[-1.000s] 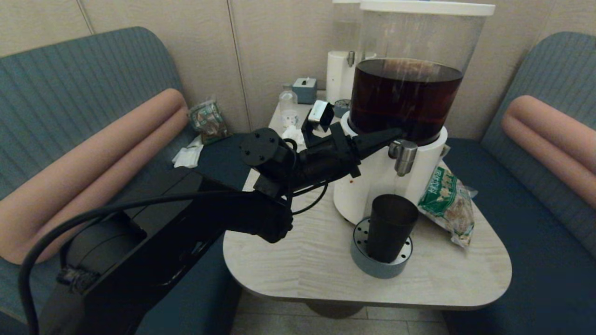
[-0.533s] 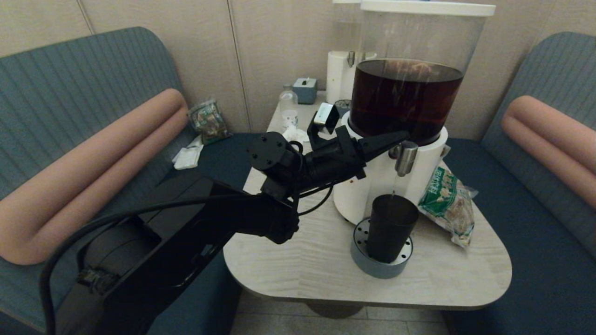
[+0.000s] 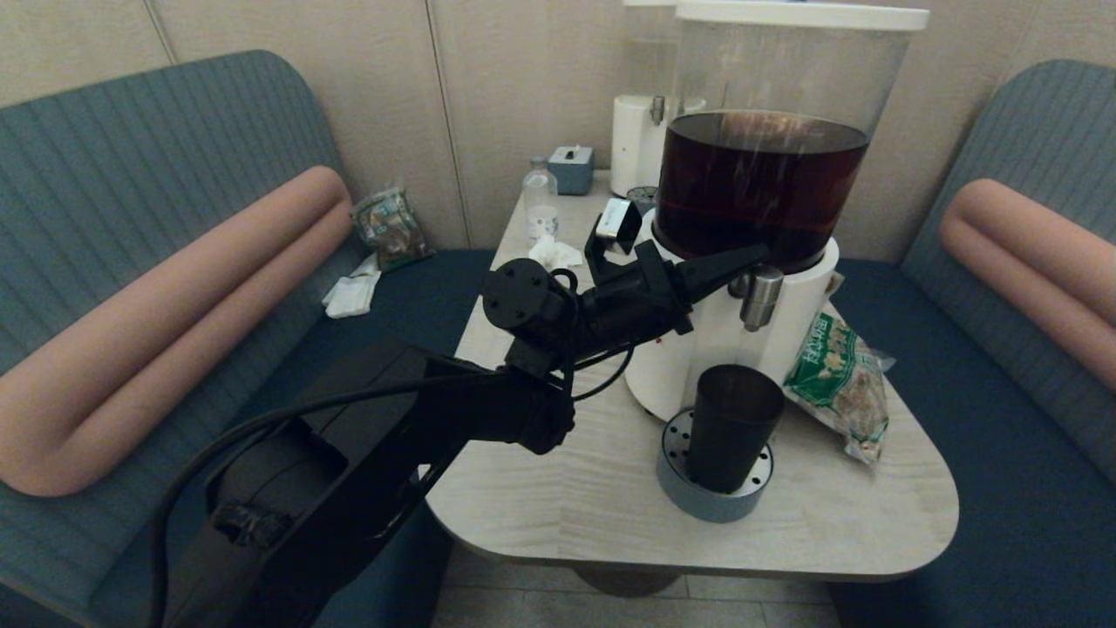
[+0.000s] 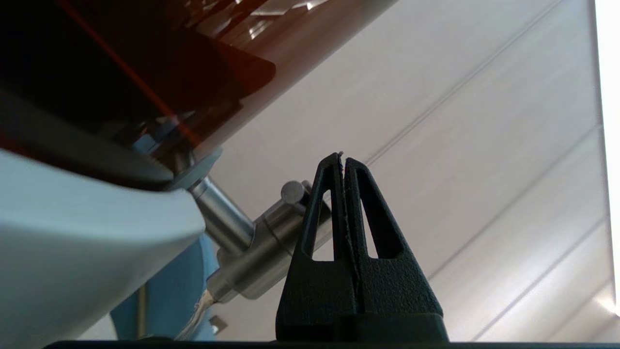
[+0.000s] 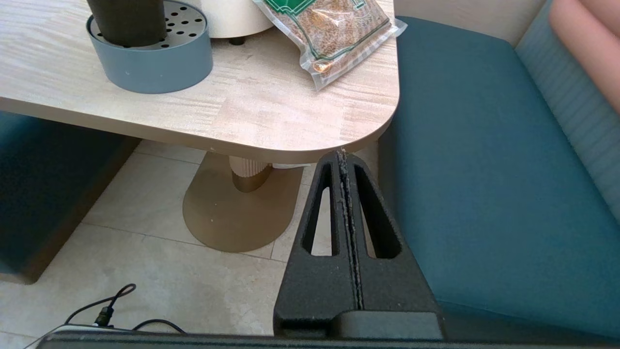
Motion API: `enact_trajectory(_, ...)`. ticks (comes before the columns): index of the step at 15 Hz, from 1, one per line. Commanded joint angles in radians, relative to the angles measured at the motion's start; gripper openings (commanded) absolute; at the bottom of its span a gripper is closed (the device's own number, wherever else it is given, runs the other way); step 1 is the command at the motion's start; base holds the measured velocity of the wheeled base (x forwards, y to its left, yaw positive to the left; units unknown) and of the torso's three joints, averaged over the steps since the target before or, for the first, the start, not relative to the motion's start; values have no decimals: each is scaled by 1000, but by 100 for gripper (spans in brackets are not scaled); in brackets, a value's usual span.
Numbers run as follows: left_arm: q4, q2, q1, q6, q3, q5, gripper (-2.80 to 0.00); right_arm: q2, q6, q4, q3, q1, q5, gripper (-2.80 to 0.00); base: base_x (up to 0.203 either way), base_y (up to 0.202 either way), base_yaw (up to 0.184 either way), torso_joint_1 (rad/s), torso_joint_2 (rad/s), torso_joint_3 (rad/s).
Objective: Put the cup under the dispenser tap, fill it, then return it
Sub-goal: Turn off the faucet
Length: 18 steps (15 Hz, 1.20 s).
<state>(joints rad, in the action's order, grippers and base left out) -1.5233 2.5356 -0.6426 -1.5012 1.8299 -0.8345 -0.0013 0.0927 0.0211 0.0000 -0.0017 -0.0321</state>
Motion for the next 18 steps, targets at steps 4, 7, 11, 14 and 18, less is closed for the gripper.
enact_trajectory(4,-7,50,-16,-65,92,-20,-280,1,1,0,1,0,0,-280,0,0,0,0,0,0)
enact_trajectory(7,-7,51,-29,-67,95,-28,-280,1,1,0,2,0,0,-280,0,0,0,0,0,0)
enact_trajectory(11,-7,52,-39,-79,95,-51,-280,1,1,0,2,0,0,-280,0,0,0,0,0,0)
enact_trajectory(14,-7,54,-45,-82,96,-48,-280,1,1,0,0,0,0,-280,0,0,0,0,0,0)
enact_trajectory(18,-7,19,-17,-77,97,0,-280,1,1,0,0,0,0,-280,0,0,0,0,0,0)
